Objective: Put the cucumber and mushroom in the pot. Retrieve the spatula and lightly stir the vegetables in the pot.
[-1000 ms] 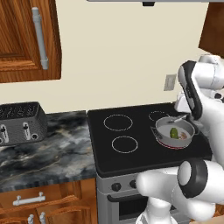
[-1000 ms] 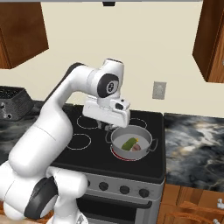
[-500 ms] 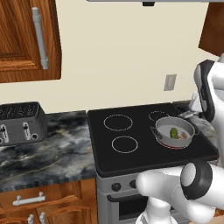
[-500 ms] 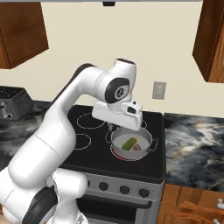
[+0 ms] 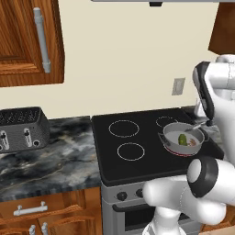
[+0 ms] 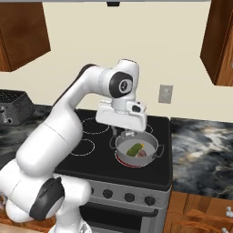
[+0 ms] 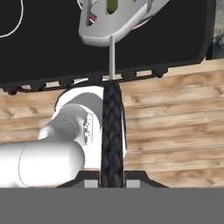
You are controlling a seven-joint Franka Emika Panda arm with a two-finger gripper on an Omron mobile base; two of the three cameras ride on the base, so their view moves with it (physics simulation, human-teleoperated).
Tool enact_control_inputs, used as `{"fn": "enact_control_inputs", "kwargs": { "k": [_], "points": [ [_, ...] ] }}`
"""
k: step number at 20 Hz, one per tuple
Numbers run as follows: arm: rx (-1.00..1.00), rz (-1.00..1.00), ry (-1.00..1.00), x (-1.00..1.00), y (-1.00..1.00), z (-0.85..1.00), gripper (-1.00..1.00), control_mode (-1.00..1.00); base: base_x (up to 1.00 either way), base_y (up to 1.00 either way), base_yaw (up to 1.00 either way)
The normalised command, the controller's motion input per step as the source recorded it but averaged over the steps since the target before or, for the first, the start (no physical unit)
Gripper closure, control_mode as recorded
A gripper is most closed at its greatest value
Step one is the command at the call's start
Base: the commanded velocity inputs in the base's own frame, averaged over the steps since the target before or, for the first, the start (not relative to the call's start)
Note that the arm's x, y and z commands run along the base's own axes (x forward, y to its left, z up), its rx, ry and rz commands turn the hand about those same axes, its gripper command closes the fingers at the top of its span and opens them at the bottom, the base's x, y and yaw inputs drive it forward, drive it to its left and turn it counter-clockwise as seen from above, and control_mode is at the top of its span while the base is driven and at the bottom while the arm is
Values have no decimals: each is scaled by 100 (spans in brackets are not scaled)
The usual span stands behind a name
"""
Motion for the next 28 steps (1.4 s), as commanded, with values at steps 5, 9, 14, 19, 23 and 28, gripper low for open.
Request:
{"fn": "enact_control_inputs", "kwargs": {
  "k": [5,9,14,19,23,28],
  "points": [
    [0,2,15,24,-19,-13,100,-100,0,0,0],
    [0,0,13,27,-7,-46,100,-100,0,0,0],
    [0,0,3,34,-2,-26,100,-100,0,0,0],
    [0,0,0,21,0,-2,100,-100,0,0,0],
    [0,0,1,29,0,-13,100,-100,0,0,0],
    [0,0,0,29,0,-27,100,-100,0,0,0]
  ]
}}
